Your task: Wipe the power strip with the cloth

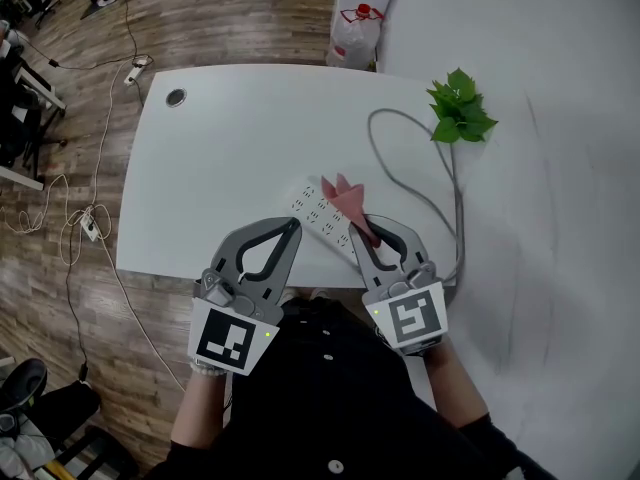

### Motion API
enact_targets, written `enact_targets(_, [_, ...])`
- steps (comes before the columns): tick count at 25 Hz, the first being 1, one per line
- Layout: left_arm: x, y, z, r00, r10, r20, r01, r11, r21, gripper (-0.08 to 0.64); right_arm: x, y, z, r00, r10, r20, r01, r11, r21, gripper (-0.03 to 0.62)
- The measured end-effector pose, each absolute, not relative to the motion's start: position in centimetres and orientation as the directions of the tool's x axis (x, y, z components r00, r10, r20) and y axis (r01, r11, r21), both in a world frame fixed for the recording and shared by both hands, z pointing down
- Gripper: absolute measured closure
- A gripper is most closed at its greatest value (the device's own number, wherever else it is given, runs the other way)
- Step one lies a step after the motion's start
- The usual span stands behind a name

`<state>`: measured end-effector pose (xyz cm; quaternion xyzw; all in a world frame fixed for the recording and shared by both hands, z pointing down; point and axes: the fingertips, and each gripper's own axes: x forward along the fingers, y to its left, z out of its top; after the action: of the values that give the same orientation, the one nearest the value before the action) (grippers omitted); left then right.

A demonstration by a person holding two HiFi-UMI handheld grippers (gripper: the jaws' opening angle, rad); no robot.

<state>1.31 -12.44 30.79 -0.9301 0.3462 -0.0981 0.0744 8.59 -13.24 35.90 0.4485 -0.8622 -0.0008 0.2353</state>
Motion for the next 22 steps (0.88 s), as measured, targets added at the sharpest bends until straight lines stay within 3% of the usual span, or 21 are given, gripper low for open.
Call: enact_targets(22, [1.31, -12.14, 30.44, 0.75, -0.649, 0.127, -0.621, -0.757, -0.203, 0.546, 8.51, -13.2, 35.32, -0.469, -0.785, 0.405, -0.79, 0.578, 0.203, 0.538])
